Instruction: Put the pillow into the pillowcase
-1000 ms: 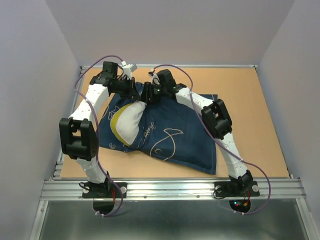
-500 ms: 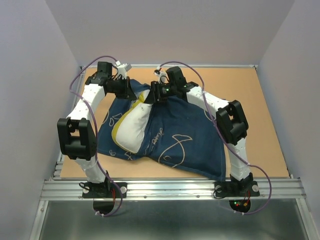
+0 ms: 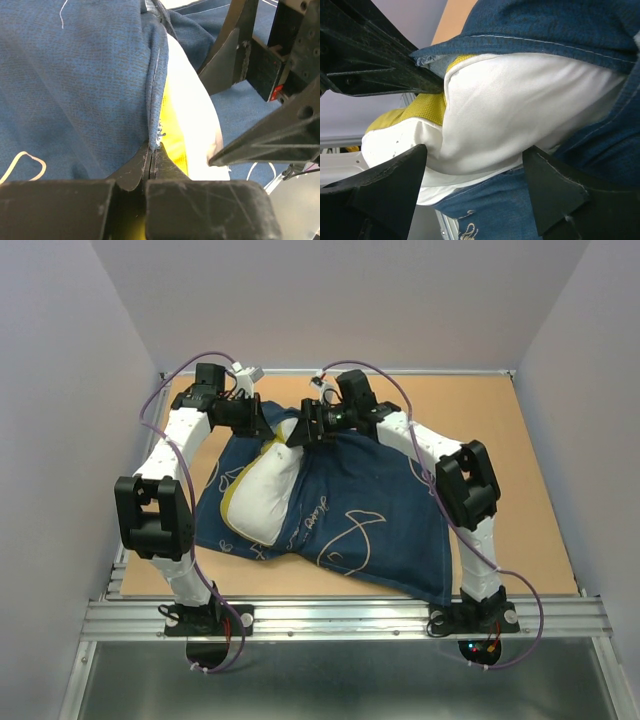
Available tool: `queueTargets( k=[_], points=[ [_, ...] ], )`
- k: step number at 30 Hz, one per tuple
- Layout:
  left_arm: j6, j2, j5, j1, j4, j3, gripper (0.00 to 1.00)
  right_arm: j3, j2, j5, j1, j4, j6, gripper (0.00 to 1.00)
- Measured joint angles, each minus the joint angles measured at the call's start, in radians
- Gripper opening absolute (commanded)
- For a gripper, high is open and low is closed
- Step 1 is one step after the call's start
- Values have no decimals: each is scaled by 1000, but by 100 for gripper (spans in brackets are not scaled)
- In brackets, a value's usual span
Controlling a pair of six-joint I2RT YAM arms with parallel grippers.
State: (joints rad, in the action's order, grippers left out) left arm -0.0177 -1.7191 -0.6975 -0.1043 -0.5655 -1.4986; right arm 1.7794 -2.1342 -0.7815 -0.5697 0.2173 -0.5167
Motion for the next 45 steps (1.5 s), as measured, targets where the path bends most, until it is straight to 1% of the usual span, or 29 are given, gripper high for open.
queueTargets(
  k=[3, 5, 6, 9, 12, 13, 15, 17, 18, 22, 24, 28, 31, 35, 36, 39, 40, 41, 42, 43, 45],
  points=[
    [0, 0, -2, -2, 1, 0, 0, 0, 8, -4, 14, 0, -5, 76],
    [0, 0, -2, -2, 1, 0, 0, 0, 22, -24, 32, -1, -17, 69],
    [0, 0, -2, -2, 1, 0, 0, 0, 32, -38, 43, -1, -27, 63],
    [1, 0, -2, -2, 2, 0, 0, 0, 61, -59, 63, -11, -46, 57],
    [4, 0, -3, -3, 6, 0, 0, 8, 78, -68, 71, -49, -74, 49],
    [4, 0, -3, -4, 7, 0, 0, 11, 78, -74, 71, -70, -88, 48],
    [5, 0, -6, -6, 9, 0, 0, 11, 73, -81, 65, -100, -106, 44],
    [7, 0, -9, -8, 11, 0, 0, 18, 52, -84, 56, -130, -123, 40],
    [7, 0, -10, -8, 13, 0, 0, 21, 39, -83, 50, -138, -127, 36],
    [8, 0, -14, -8, 14, -1, 0, 24, -51, -59, 22, -169, -138, 34],
    [8, 0, -20, -9, 14, -2, 0, 21, -104, -24, 13, -174, -137, 33],
    [6, 0, -31, -21, 3, -2, 0, 13, -162, 93, 8, -183, -134, 27],
    [-3, 0, -35, -31, -4, -2, 0, 43, -200, 171, 3, -196, -137, 28],
    [-34, 0, -29, -36, -22, -11, 0, 167, -286, 289, -13, -164, -134, 31],
    [-42, 0, -26, -37, -26, -12, 0, 204, -309, 319, -21, -148, -135, 34],
    [-84, 2, -7, -40, -59, -13, 0, 242, -322, 387, -39, -121, -137, 38],
    [-99, 6, -1, -40, -70, -13, 0, 247, -322, 403, -43, -113, -138, 42],
    [-111, 10, 7, -40, -79, -10, 0, 254, -322, 415, -47, -105, -140, 43],
    [-126, 24, 20, -41, -79, 7, 0, 256, -322, 416, -50, -100, -143, 53],
    [-133, 34, 27, -41, -79, 21, 0, 257, -322, 409, -50, -96, -143, 58],
    [-143, 63, 48, -41, -72, 72, 0, 253, -317, 373, -50, -87, -140, 64]
  ],
)
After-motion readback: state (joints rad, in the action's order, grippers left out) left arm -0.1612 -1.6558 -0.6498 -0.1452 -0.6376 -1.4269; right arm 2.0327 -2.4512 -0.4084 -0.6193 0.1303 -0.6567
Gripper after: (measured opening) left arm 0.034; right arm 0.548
